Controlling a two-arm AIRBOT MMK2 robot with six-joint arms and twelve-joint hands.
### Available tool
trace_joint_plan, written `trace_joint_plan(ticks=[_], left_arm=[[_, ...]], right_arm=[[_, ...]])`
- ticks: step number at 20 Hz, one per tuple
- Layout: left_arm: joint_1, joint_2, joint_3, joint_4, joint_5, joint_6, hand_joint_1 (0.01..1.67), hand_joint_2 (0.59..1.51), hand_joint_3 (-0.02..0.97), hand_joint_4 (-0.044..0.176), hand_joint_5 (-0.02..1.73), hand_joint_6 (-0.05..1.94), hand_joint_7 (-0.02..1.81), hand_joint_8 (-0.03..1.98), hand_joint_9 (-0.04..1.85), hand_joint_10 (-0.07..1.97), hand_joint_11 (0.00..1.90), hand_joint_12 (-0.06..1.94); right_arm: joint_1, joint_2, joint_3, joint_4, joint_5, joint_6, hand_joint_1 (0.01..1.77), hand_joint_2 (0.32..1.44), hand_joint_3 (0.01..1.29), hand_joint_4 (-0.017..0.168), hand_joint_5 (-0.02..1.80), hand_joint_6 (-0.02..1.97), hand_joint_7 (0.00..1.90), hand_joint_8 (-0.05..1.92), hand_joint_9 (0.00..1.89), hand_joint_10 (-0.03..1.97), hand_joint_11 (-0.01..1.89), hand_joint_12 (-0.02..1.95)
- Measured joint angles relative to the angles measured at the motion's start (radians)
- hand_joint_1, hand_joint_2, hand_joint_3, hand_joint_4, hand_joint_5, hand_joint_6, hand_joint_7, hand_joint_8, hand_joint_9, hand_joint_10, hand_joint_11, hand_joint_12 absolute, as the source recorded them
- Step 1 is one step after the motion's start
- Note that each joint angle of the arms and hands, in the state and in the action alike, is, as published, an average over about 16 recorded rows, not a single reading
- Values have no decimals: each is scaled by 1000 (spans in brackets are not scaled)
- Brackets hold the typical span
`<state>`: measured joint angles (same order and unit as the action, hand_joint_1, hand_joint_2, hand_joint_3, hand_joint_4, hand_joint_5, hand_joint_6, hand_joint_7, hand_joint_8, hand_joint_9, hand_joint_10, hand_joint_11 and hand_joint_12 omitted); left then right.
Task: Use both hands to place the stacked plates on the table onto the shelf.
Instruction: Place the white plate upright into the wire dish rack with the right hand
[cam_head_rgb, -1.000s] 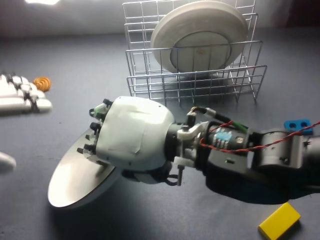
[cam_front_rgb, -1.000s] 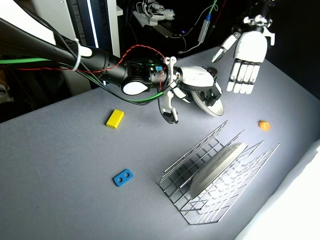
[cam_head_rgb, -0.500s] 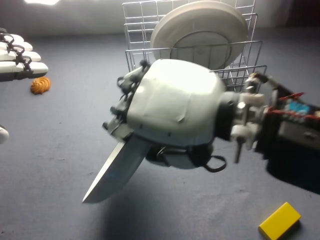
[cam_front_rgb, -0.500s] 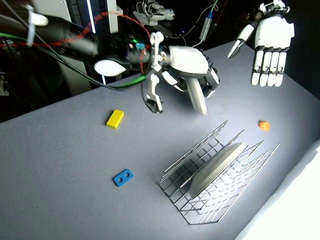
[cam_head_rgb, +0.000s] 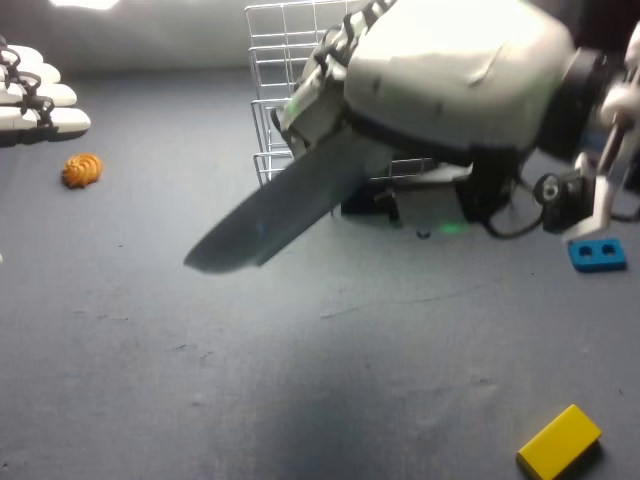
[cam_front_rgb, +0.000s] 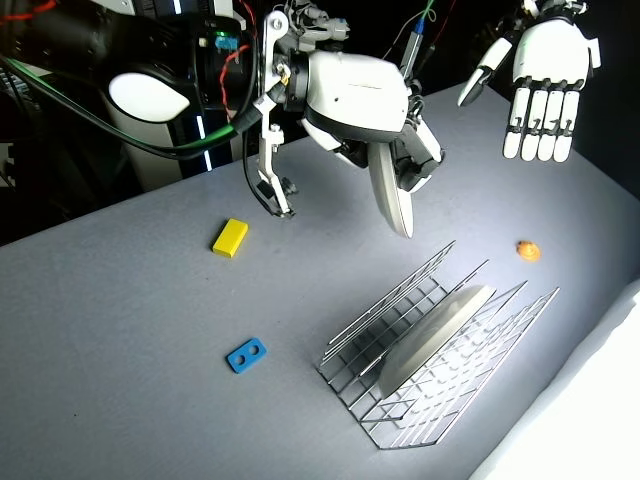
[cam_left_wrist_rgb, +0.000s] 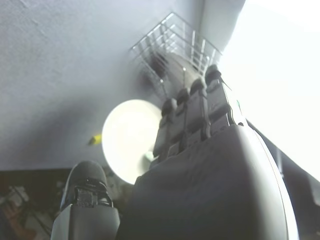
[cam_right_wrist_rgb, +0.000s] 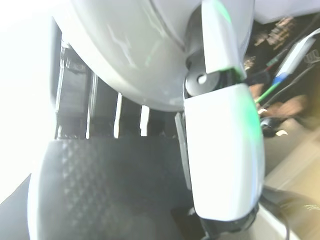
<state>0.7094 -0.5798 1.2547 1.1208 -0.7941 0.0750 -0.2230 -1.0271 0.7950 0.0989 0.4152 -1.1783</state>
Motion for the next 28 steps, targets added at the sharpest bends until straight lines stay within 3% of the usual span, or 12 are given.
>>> trace_joint_plan(ticks=[7, 13, 22, 28], left_arm=[[-42, -10, 19, 64, -25, 0, 15, 1170, 10, 0, 44, 8, 29, -3, 21, -56, 15, 4], [-151, -35, 31, 166, -79, -6, 15, 1172, 9, 0, 43, 8, 27, -3, 20, -57, 15, 4], [-352, -73, 26, 329, -259, -17, 14, 1170, 5, 0, 48, 8, 28, -3, 20, -56, 15, 5], [-412, -86, 23, 407, -409, -28, 14, 1168, 2, 0, 43, 7, 28, -3, 20, -56, 15, 5]], right_arm=[[94, 42, 61, 7, -98, 251, 1194, 1006, 10, 21, 903, 1091, 994, 971, 1164, 45, 711, 1075], [135, 46, 121, 27, -148, 374, 1198, 1007, 10, 16, 893, 1100, 1006, 960, 1170, 45, 734, 1040], [139, 23, 180, 53, -147, 389, 1204, 1028, 10, 8, 886, 1087, 995, 996, 1178, 45, 744, 1032], [130, 0, 214, 80, -137, 375, 1206, 1044, 10, 2, 874, 1076, 994, 1010, 1178, 45, 741, 1035]])
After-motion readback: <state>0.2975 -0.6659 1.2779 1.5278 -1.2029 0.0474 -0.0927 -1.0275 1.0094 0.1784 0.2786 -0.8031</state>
